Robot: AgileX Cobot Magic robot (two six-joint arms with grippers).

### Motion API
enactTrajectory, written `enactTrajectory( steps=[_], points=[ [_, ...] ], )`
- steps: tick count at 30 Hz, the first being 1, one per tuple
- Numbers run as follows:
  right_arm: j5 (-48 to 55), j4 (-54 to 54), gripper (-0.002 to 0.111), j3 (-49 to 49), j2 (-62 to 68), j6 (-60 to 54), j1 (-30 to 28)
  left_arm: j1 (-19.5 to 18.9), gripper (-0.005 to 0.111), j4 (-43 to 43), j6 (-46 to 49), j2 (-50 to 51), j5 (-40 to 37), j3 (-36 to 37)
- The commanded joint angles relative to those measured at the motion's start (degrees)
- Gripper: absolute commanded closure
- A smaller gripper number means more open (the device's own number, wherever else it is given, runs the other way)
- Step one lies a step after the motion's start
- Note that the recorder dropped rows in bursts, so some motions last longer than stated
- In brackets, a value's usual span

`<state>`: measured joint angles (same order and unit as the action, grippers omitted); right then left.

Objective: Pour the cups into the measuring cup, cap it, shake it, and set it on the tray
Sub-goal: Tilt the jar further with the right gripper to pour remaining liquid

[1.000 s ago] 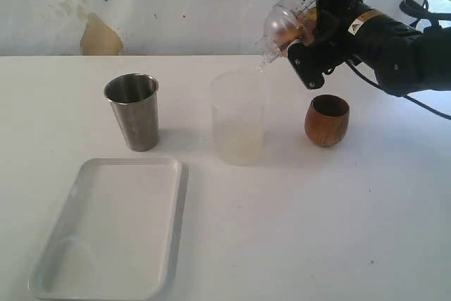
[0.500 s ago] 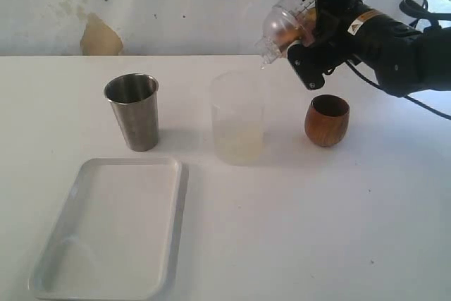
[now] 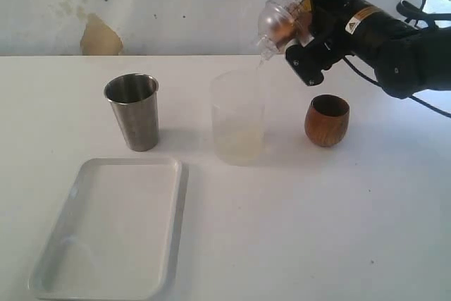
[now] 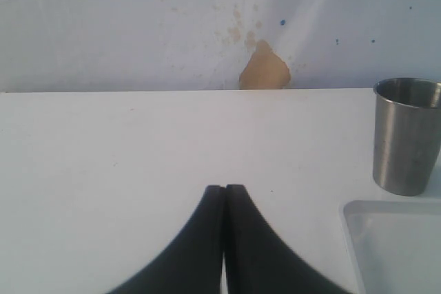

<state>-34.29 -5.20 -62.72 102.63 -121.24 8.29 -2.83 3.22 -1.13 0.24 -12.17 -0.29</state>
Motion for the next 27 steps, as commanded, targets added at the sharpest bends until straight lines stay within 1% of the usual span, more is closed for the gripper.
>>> enactTrajectory(
  steps=[1,5,9,27],
  points=[
    [-2.1,-0.4,0.108,-0.7,-0.8,-0.9,-0.3,0.1,0.106,0.2,-0.1,-0.2,0.6,0.3],
    [-2.1,-1.7,0.108,-0.7,-0.8,-0.9,-0.3,0.1,0.106,0.2,-0.1,-0.2,0.6,0.3],
    [-1.8,-6.0,0.108,-0.6,-0.8,-0.9,-0.3,0.1,0.106,0.2,-0.1,-0.2,0.6,0.3],
    [-0.3,-6.7,0.108,-0.6,-0.8,-0.9,0.6,0.1,0.106,0.2,-0.1,-0.2,0.6,0.3]
  ],
)
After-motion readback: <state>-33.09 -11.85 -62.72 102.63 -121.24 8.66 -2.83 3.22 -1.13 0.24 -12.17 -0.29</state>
